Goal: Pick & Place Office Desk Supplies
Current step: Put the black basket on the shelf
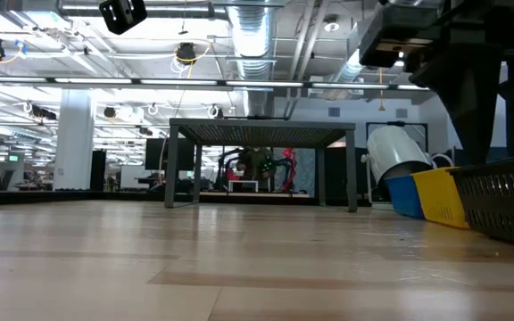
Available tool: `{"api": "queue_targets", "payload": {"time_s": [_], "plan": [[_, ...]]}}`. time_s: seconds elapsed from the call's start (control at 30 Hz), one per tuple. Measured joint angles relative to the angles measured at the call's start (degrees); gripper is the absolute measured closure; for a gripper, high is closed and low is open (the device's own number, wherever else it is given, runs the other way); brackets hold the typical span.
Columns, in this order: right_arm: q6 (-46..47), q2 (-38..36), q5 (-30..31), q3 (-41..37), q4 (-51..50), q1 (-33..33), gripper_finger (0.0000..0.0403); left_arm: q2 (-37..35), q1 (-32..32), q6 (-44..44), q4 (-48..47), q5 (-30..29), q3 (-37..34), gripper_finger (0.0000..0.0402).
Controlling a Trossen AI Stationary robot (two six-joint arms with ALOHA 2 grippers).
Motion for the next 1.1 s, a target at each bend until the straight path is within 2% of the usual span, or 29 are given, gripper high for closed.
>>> {"api": "queue_targets", "payload": {"time_s": [0.63, 0.93, 1.1], "plan": [[-3.8, 0.0, 0.2, 0.0, -0.9, -3.1, 0.028, 0.0, 0.0, 0.0, 0.0, 0.0, 0.0, 0.0393], [-4.9, 3.6, -1.3, 0.1, 2.9, -3.4, 0.028, 0.0, 0.0, 0.0, -0.3, 0.0, 0.0, 0.0393], [-5.0, 3.8, -1.3, 0.1, 1.7, -3.7, 0.0289, -0.5, 0.0, 0.0, -0.9, 0.0, 0.0, 0.0393]]}}
